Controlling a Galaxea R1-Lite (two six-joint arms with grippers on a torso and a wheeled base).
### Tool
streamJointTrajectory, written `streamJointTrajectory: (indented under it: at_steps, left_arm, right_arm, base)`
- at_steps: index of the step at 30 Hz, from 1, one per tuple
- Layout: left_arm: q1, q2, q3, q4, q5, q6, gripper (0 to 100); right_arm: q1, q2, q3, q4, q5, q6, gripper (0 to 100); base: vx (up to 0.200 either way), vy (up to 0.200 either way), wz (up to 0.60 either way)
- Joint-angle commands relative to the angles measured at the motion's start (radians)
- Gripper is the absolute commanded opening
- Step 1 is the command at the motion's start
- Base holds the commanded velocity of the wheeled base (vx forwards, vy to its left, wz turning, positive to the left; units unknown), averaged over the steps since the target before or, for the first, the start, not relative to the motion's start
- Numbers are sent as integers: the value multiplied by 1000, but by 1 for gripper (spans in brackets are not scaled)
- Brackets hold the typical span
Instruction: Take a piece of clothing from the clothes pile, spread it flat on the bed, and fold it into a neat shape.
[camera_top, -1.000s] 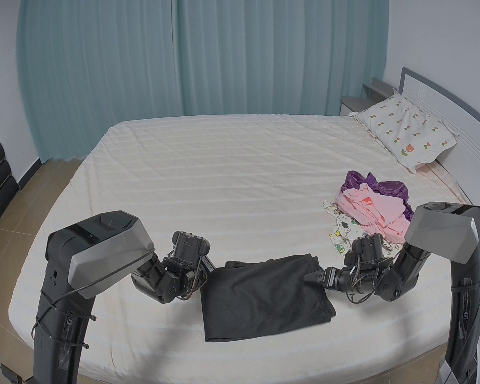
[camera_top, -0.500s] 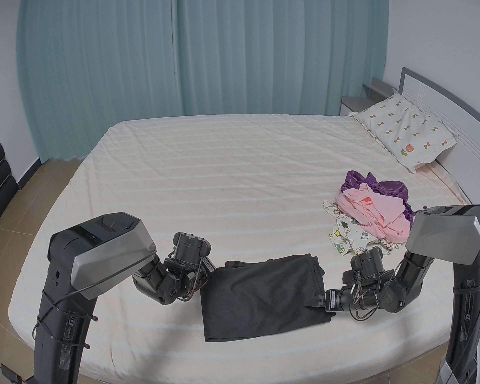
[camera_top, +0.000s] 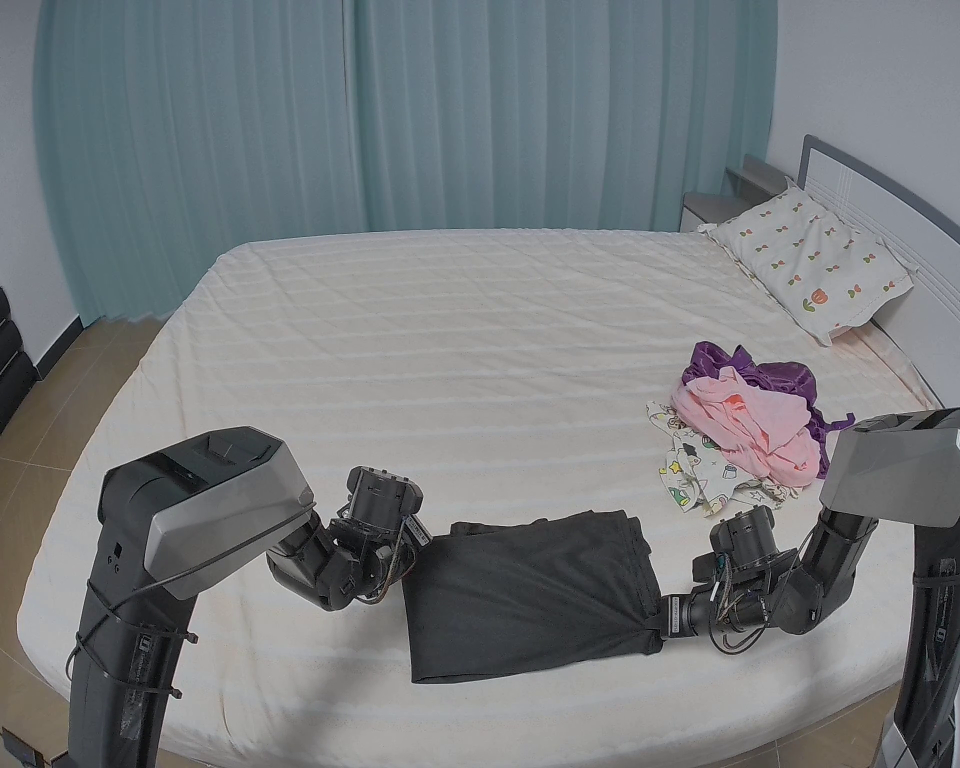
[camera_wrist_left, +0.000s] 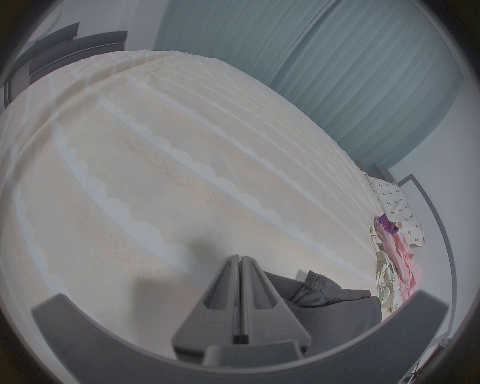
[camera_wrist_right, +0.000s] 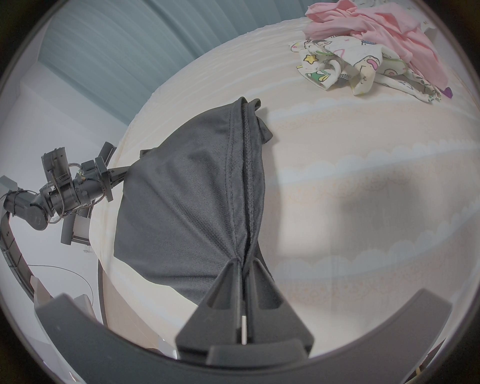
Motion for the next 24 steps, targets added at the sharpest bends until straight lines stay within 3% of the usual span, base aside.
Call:
streamJointTrajectory:
  at_steps: [1, 12, 13, 20, 22, 24]
  left_arm:
    - [0, 3, -2, 0, 0, 2, 0]
    - [-1, 3, 3, 6, 11, 2, 0]
    - [-1, 3, 4, 6, 11, 2, 100]
    - [0, -8, 30, -5, 2, -11, 100]
    - [2, -14, 35, -15, -1, -15, 100]
    - [6, -20, 53, -65, -3, -54, 100]
  right_arm:
    - [-5, -19, 23, 0, -1, -9, 0]
    - [-10, -12, 24, -8, 1, -24, 0]
    - [-10, -14, 24, -8, 1, -24, 100]
    - [-64, -58, -46, -31, 10, 9, 100]
    - [-79, -57, -102, -29, 9, 51, 100]
    - [-87, -23, -230, -3, 6, 187, 100]
  base:
    - [0, 0, 0]
    - [0, 0, 0]
    - [0, 0, 0]
    - [0, 0, 0]
    - [0, 0, 0]
    - [0, 0, 0]
